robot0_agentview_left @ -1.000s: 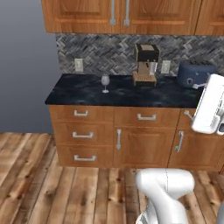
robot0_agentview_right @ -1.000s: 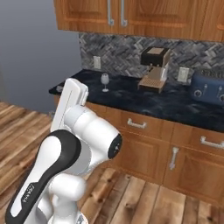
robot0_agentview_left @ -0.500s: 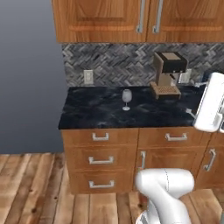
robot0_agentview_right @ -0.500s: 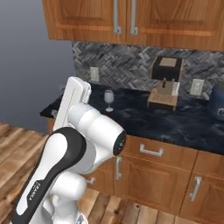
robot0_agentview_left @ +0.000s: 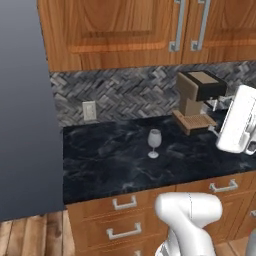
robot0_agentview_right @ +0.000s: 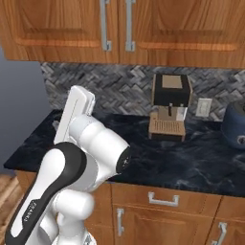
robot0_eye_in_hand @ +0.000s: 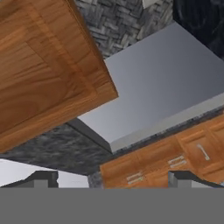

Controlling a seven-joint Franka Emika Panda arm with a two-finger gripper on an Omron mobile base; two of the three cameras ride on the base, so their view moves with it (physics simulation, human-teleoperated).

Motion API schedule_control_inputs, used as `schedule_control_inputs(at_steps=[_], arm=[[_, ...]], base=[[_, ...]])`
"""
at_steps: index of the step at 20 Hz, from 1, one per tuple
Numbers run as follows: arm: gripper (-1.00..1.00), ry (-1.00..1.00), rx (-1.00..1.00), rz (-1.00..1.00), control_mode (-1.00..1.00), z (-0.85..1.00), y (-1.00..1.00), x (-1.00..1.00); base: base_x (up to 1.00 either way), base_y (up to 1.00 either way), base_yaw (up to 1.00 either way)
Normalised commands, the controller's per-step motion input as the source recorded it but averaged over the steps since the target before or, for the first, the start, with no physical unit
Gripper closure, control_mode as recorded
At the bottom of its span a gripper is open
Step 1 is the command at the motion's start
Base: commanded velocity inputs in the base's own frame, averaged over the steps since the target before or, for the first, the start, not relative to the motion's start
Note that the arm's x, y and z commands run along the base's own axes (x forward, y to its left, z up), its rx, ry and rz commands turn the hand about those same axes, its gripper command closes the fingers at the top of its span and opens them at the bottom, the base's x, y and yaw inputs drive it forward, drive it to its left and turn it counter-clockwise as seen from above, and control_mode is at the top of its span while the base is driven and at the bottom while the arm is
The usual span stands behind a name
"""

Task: Retrieve the wine glasses from the counter and place one next to each plate.

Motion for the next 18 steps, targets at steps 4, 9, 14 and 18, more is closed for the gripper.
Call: schedule_control_inputs(at_steps=[4, 9, 14, 18], arm=[[-1.0, 0.0, 0.0, 0.0, 1.0, 0.0, 0.0, 0.0], [-1.0, 0.0, 0.0, 0.0, 1.0, 0.0, 0.0, 0.0], [-1.0, 0.0, 0.0, 0.0, 1.0, 0.0, 0.0, 0.0], [-1.0, 0.0, 0.0, 0.0, 1.0, 0.0, 0.0, 0.0]], base=[[0.83, 0.06, -0.25], [0.28, -0.14, -0.07], [-0.01, 0.0, -0.33], [0.0, 0.0, -0.18]])
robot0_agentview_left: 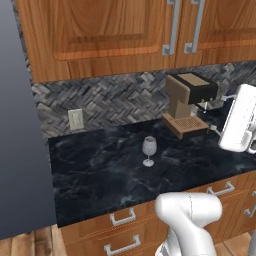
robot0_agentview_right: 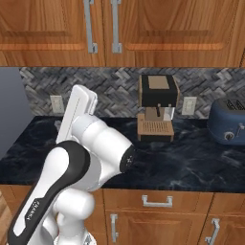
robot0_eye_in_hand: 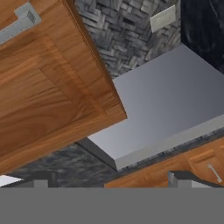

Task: Retrieve the wine glasses from the counter and place one next to each plate.

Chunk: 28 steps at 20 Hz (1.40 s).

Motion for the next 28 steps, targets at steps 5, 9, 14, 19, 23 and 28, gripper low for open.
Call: schedule_control_inputs(at_steps=[5, 9, 14, 19, 23, 28], arm=[[-1.0, 0.05, 0.0, 0.01, -1.0, -0.22, -0.03, 0.19], [-1.0, 0.23, 0.01, 0.0, -1.0, -0.6, -0.12, 0.23], [-1.0, 0.26, 0.02, 0.0, -1.0, -0.62, -0.11, 0.09], [-1.0, 0.15, 0.01, 0.0, -1.0, -0.66, -0.02, 0.31], [-1.0, 0.03, 0.0, 0.0, -1.0, -0.66, 0.0, 0.64], [-1.0, 0.06, 0.0, 0.12, -1.0, -0.46, -0.01, 0.82]], base=[[0.03, 0.0, 0.0], [0.0, 0.0, 0.0], [0.0, 0.0, 0.0], [0.0, 0.0, 0.0], [0.0, 0.0, 0.0], [0.0, 0.0, 0.0]])
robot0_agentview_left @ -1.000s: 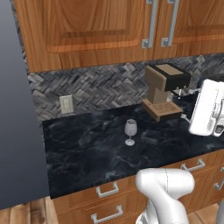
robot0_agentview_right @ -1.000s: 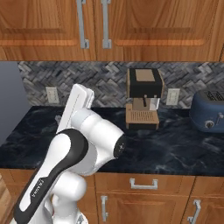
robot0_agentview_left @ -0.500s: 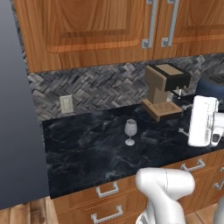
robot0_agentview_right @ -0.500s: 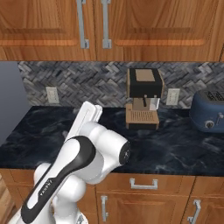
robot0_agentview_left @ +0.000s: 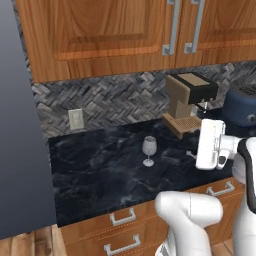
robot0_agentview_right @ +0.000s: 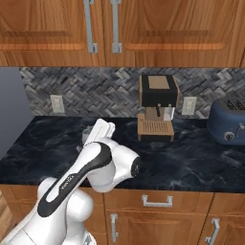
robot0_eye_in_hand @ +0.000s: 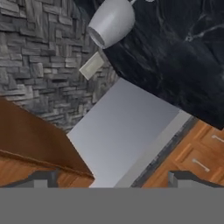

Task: Retrieve the wine glasses from the counter and place one next to each plate.

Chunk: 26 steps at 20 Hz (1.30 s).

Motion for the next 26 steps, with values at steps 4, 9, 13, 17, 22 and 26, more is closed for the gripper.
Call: schedule_control_inputs(at_steps=[4, 9, 13, 17, 22, 26], arm=[[-1.0, 0.15, 0.0, 0.1, -1.0, -0.48, -0.01, 0.6], [-1.0, 0.36, 0.05, 0.06, -1.0, -0.15, -0.07, 0.38], [-1.0, 0.29, 0.1, 0.1, -1.0, -0.01, -0.23, 0.09], [-1.0, 0.16, 0.01, 0.04, -1.0, -0.24, -0.05, 0.0], [-1.0, 0.13, 0.0, 0.0, -1.0, -0.41, 0.0, 0.05], [-1.0, 0.02, 0.0, 0.0, -1.0, -0.4, 0.0, 0.24]], base=[[0.0, 0.0, 0.0], [0.0, 0.0, 0.0], [0.0, 0.0, 0.0], [0.0, 0.0, 0.0], [0.0, 0.0, 0.0], [0.0, 0.0, 0.0]])
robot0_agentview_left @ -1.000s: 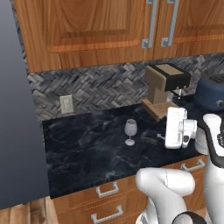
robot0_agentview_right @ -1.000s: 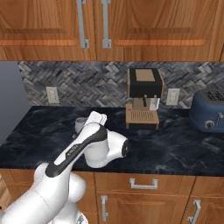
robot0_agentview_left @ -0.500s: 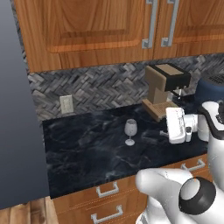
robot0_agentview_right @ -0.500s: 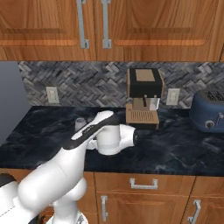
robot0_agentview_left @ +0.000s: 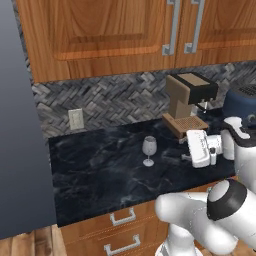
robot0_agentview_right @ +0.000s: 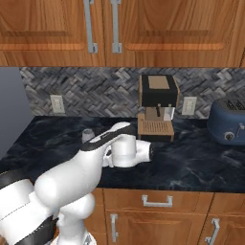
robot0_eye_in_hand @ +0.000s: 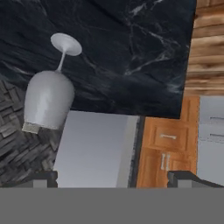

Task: Retrieve the wine glasses from the counter and place one next to each plate.

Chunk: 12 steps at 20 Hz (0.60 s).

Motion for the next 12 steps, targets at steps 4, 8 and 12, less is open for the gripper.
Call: schedule_control_inputs(at_steps=[4, 8, 12], arm=[[-1.0, 0.0, 0.0, 0.0, -1.0, -0.44, 0.02, 0.28], [-1.0, 0.06, 0.0, 0.0, -1.0, -0.43, 0.09, 0.31], [-1.0, 0.06, 0.0, 0.0, -1.0, -0.3, 0.21, 0.16]], base=[[0.0, 0.0, 0.0], [0.0, 0.0, 0.0], [0.0, 0.0, 0.0]])
